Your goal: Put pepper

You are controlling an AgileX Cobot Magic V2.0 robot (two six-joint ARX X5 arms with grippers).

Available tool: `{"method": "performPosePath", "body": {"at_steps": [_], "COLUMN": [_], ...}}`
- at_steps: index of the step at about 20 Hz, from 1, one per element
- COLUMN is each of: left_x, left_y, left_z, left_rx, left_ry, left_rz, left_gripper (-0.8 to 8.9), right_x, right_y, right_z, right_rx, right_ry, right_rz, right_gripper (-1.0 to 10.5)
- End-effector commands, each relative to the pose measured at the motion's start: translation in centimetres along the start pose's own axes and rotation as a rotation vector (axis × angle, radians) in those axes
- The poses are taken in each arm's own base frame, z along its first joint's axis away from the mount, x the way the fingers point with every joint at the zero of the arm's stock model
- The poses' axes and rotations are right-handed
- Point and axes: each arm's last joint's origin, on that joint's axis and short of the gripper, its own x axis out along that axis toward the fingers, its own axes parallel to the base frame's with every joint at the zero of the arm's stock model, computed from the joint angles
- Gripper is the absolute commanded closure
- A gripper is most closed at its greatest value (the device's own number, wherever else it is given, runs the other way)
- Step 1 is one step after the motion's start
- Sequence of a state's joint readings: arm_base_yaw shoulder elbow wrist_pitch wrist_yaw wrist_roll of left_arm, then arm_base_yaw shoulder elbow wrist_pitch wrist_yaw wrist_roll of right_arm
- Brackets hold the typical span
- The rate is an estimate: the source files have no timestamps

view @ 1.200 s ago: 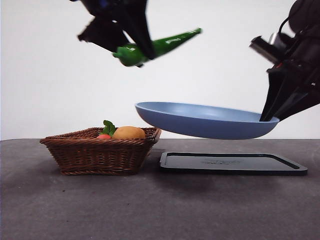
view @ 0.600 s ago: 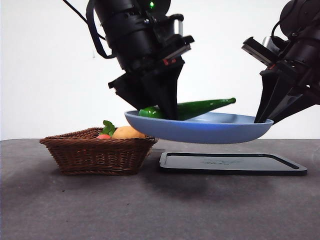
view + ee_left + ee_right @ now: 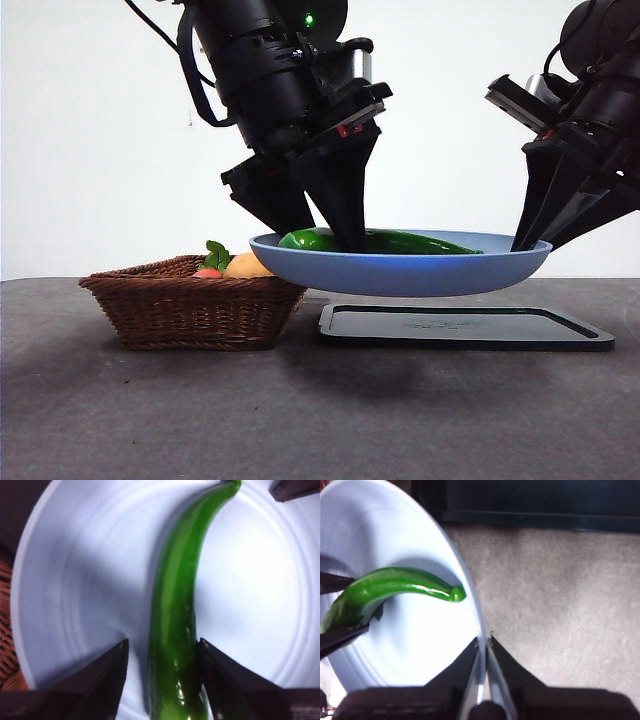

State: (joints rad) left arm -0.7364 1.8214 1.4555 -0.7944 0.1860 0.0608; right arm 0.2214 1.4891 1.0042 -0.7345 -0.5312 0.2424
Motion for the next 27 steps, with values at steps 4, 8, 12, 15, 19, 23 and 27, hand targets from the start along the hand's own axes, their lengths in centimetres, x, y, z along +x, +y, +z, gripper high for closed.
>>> {"method": "performPosePath", "body": {"at_steps": [4,8,12,15,19,23,27], "left_x": [-2.9,-7.9,-13.3,-17.6,-22.3,-25.3,-26.6], "left_y": [-0.9,-1.7,-2.6,-3.5,-4.5,-5.2,-5.5], "left_z": [1.0,1.8,1.9,0.7,-1.7,-3.9,-5.2], "left_rx": [0.038,0.061,0.085,0.105,0.127,0.124,0.121], "left_ry": [-0.089,-0.209,-0.341,-0.451,-0.574,-0.642,-0.663], "left_rz": [0.0,0.009,0.021,0.028,0.035,0.031,0.028], "left_gripper": [5.64,5.64,5.64,5.64,5.64,5.64,5.64], "right_x": [-0.1,-0.1,-0.7,-1.9,-3.2,-1.9,0.6], "right_y": [0.2,0.2,-0.7,-2.1,-4.4,-6.4,-8.1], "right_z": [0.4,0.5,1.2,2.2,4.7,7.5,9.8], "right_rx": [-0.021,-0.019,0.026,0.068,0.142,0.194,0.233], "right_ry": [-0.004,-0.006,-0.077,-0.153,-0.217,-0.202,-0.178], "right_rz": [0.012,0.011,0.003,-0.047,-0.068,-0.08,-0.078], "right_gripper": [9.4,9.4,9.4,9.4,9.4,9.4,9.4]}}
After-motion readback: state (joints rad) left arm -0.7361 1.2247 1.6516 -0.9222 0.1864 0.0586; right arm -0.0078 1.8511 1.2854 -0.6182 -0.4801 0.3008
